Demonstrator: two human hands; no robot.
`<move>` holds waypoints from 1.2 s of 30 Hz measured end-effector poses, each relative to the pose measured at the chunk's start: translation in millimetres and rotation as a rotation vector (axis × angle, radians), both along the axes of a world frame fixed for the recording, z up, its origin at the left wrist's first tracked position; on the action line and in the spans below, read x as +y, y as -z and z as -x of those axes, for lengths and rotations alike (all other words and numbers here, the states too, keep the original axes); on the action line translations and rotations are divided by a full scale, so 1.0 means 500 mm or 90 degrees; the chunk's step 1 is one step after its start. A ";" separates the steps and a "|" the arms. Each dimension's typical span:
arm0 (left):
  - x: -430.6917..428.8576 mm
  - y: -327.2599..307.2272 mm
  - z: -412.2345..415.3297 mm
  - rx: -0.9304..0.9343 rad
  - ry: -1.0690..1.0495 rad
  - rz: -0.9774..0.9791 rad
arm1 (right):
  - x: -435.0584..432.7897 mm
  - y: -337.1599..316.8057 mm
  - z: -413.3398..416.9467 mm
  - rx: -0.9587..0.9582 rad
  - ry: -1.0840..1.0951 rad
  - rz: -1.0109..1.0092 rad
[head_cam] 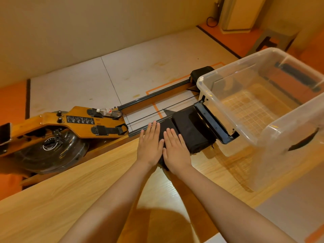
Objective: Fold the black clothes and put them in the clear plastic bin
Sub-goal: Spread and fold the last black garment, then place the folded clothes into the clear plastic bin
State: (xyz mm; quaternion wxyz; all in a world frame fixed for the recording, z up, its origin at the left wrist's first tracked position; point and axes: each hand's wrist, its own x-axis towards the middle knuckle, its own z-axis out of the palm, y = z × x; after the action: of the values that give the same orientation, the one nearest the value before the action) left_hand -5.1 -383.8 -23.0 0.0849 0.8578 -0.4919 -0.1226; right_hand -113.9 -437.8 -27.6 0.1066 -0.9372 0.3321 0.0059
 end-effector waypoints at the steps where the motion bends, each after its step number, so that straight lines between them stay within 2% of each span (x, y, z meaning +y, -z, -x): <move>1: 0.008 -0.008 0.004 0.011 -0.023 0.022 | 0.007 -0.008 0.003 -0.023 0.003 0.001; 7: 0.064 -0.051 0.022 0.054 -0.089 0.101 | 0.035 -0.065 0.025 -0.107 -0.008 0.018; 18: 0.130 -0.106 0.065 0.101 -0.135 0.185 | 0.052 -0.109 0.094 -0.111 -0.010 0.078; 23: 0.134 -0.144 0.093 0.199 -0.130 0.232 | 0.047 -0.154 0.100 -0.189 -0.039 0.101; 29: 0.063 -0.226 0.194 0.282 -0.091 0.335 | -0.035 -0.249 0.178 -0.332 -0.089 0.173; 36: -0.114 -0.270 0.380 0.352 -0.053 0.381 | -0.234 -0.313 0.372 -0.369 -0.060 0.224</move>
State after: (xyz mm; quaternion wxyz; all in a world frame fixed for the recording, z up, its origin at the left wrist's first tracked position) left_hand -194.9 -441.1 112.0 0.4649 0.7490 -0.4293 -0.1963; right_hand -300.1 -554.9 128.8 0.0330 -0.9182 0.2406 -0.3130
